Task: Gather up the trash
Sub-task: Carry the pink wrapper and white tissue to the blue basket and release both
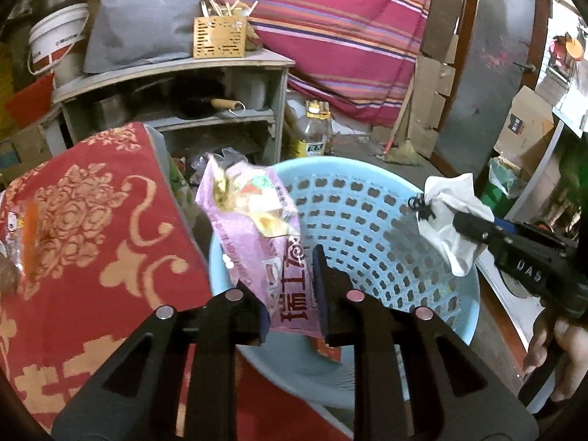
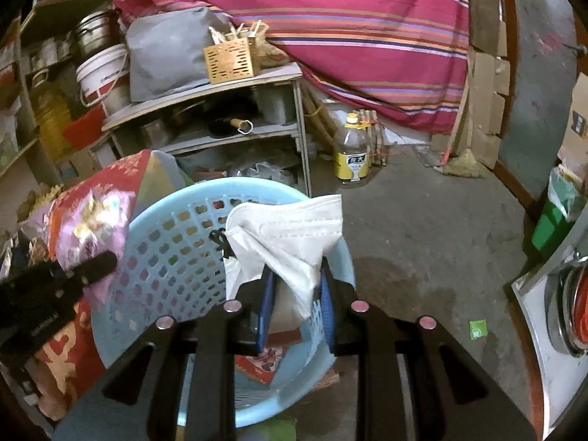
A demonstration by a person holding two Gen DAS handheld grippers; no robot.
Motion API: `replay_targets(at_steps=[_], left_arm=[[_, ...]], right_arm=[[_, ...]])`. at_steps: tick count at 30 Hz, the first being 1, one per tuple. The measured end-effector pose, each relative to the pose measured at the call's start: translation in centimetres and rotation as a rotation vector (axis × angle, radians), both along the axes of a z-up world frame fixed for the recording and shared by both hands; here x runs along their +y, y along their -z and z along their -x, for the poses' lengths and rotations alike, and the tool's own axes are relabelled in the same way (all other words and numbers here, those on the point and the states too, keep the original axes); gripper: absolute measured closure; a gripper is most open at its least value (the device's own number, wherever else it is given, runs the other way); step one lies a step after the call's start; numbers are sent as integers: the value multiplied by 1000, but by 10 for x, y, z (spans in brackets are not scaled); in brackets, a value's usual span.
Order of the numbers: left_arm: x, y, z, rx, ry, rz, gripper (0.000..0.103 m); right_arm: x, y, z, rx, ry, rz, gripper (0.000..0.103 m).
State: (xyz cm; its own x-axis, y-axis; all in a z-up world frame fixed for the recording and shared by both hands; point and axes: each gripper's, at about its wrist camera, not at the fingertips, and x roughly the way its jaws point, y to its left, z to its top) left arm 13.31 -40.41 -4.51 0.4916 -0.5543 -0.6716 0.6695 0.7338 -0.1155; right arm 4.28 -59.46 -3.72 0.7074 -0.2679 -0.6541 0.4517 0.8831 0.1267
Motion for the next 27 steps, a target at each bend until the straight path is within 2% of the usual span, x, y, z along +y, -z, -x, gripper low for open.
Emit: replay_targets(at_steps=[4, 8, 11, 15, 17, 20, 22, 24, 27], left_arm=[[-5, 4, 1, 7, 8, -13, 76], [1, 1, 3, -5, -11, -8, 61], [9, -4, 3, -17, -27, 2, 56], [25, -13, 3, -67, -81, -5, 34], [37, -18, 2, -84, -107, -6, 31], [61, -27, -3, -104, -158, -6, 23], [78, -34, -6, -125, -196, -6, 17], [96, -41, -6, -143, -235, -5, 12], [123, -50, -9, -159, -286, -5, 9]], right_arm=[[2, 0, -1, 0, -3, 4, 80], [5, 0, -2, 0, -5, 5, 80], [5, 0, -2, 1, -6, 5, 80], [13, -3, -5, 4, -15, 16, 79], [18, -4, -10, 8, -27, 18, 78], [26, -3, -17, 27, -24, 27, 72], [30, -1, -23, 42, -18, 30, 52], [35, 4, -30, 63, -15, 30, 48], [41, 7, -37, 89, 6, 35, 31]])
